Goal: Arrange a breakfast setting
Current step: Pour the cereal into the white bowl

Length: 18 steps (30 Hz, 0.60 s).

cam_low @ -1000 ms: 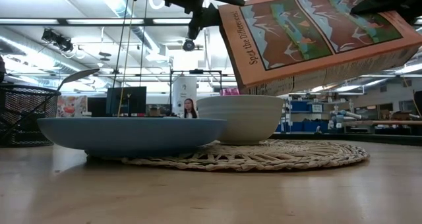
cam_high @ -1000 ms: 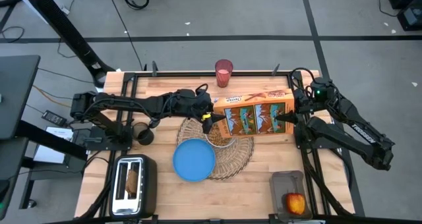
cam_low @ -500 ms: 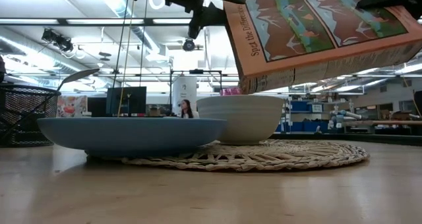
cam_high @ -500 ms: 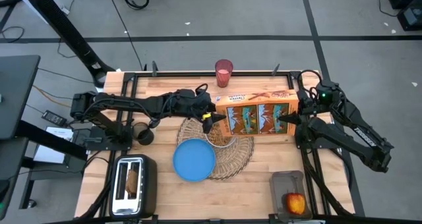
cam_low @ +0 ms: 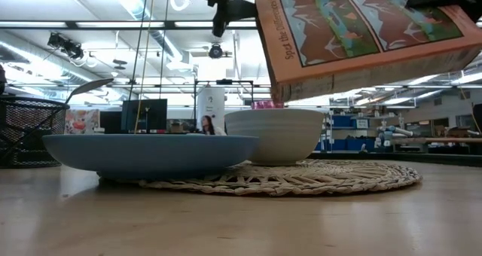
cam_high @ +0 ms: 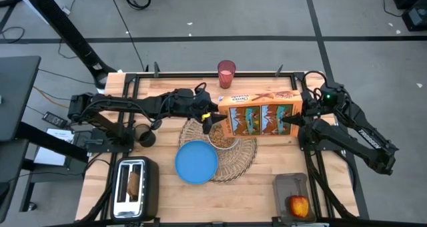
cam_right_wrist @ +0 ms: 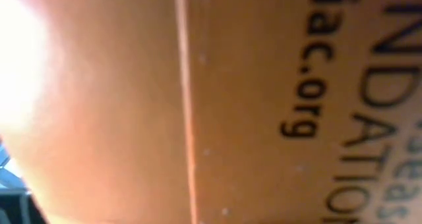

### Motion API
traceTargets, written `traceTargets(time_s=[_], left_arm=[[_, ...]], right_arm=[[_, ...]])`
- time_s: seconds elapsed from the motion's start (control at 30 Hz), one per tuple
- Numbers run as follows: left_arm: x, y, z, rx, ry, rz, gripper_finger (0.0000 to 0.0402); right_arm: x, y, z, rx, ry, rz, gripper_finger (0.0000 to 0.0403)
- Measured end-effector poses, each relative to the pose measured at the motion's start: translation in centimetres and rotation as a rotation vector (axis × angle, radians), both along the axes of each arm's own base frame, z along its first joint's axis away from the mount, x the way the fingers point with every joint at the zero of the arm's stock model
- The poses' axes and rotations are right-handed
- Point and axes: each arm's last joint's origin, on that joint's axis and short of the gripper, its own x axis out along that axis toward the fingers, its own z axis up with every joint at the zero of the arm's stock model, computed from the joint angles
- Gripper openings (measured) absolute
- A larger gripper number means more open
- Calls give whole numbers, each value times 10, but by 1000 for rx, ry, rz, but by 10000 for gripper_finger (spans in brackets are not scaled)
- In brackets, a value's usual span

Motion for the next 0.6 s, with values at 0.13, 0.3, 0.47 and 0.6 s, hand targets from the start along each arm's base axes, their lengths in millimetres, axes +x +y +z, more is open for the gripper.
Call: traceTargets(time_s=[0.13, 0.3, 0.47, 0.6], left_arm=[[-1, 0, 1, -1, -1, -4, 197], [-5, -1, 8, -2, -30, -9, 197], [-9, -1, 12, -11, -23, -9, 197], [-13, -1, 14, -26, -18, -12, 197]], right_arm=[[1, 0, 3, 1, -27, 12, 245], [1, 0, 3, 3, -26, 14, 245], [0, 0, 3, 3, -26, 13, 244], [0, 0, 3, 5, -24, 13, 244]])
